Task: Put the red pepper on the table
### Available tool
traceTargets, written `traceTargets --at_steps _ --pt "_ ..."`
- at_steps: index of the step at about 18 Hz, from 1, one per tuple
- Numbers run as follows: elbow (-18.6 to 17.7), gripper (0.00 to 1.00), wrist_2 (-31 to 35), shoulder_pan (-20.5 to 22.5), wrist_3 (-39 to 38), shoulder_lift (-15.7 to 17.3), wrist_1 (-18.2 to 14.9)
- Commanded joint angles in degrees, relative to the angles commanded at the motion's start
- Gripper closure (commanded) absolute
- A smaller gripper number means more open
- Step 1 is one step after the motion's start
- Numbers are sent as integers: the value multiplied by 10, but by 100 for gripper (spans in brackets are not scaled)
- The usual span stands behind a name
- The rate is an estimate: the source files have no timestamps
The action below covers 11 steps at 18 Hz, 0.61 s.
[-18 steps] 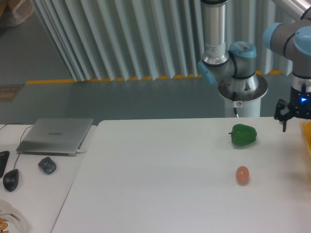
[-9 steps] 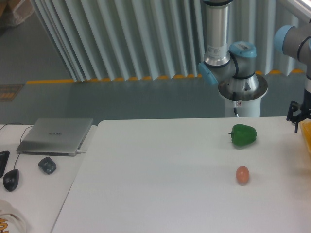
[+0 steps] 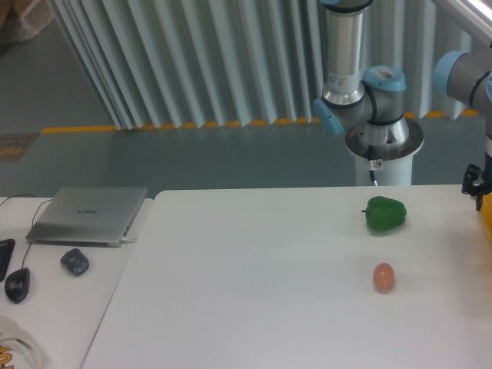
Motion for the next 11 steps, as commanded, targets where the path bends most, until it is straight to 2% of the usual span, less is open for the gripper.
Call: traceTargets --at_steps 4,6,11 --pt "-1 0 4 18 0 -4 -8" --pt "-4 0 2 25 1 -4 -23" --pt "-4 0 4 25 0 -12 -22"
